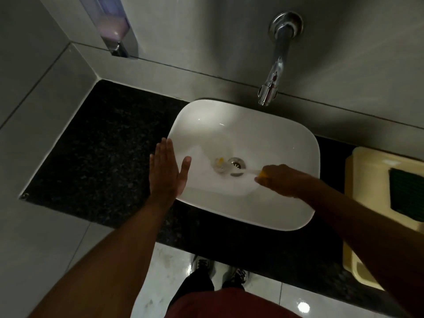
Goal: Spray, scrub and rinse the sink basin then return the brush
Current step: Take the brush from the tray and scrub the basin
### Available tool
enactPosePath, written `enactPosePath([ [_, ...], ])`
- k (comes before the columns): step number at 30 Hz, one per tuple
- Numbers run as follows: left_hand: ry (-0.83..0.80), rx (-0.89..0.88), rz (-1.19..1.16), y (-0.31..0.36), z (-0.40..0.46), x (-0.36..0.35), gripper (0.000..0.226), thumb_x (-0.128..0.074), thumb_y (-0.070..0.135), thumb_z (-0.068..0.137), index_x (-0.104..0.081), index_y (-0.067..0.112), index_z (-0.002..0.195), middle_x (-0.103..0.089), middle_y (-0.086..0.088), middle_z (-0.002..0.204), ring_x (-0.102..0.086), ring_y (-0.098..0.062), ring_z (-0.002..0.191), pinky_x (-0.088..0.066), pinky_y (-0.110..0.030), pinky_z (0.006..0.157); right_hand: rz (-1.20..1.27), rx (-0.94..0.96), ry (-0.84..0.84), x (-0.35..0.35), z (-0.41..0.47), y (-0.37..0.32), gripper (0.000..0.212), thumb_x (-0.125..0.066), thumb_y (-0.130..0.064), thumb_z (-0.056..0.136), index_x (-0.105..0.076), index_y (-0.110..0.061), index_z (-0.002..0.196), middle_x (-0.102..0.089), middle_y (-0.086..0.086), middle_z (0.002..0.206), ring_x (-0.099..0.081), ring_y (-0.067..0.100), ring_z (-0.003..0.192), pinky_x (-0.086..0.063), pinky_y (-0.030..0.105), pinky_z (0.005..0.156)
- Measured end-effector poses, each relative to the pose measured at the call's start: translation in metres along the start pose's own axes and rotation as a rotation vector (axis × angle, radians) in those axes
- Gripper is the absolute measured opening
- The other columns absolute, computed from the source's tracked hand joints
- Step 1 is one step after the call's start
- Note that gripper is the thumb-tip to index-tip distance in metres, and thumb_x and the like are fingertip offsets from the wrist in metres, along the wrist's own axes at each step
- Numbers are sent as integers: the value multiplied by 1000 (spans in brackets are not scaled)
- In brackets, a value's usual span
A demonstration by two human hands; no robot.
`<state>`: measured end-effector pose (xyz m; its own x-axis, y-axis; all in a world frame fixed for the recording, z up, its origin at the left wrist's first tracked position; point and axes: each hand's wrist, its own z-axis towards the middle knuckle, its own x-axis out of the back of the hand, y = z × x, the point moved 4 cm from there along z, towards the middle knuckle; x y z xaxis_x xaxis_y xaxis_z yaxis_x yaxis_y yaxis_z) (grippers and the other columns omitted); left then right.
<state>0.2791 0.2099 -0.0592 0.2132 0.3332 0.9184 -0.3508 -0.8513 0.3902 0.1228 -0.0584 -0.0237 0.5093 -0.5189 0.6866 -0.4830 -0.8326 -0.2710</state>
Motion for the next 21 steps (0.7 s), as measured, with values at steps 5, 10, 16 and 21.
enactPosePath([
  [5, 8, -6, -5, -1, -1, 1, 90, -2, 73, 90, -3, 13, 158, -8, -10, 167, -8, -26, 153, -6, -46, 125, 77, 29, 54, 3, 1, -31, 27, -49, -47, 97, -47, -21, 93, -56, 3, 85, -57, 25, 79, -41, 35, 66],
  [10, -13, -10, 9, -4, 1, -2, 90, 2, 73, 90, -1, 15, 158, -7, -10, 167, -7, -26, 153, -6, -47, 125, 69, 74, 72, -40, -31, -49, 36, -47, -47, 99, -51, -11, 99, -63, 16, 91, -59, 30, 75, -37, 31, 63],
  [16, 53, 38, 24, -34, 14, 25, 87, -1, 70, 92, -7, 13, 158, -13, -13, 165, -14, -31, 152, -11, -50, 123, 243, 92, 229, -34, 14, -149, 29, -45, -32, 100, -58, -6, 107, -63, 18, 103, -63, 38, 95, -52, 40, 77],
  [21, 56, -22, -45, -1, 18, 7, 87, 0, 70, 92, -5, 14, 158, -11, -14, 165, -14, -31, 152, -10, -50, 123, 180, -145, 387, -16, -29, -52, 34, -44, -35, 102, -55, -2, 109, -63, 23, 101, -64, 43, 95, -52, 45, 78],
])
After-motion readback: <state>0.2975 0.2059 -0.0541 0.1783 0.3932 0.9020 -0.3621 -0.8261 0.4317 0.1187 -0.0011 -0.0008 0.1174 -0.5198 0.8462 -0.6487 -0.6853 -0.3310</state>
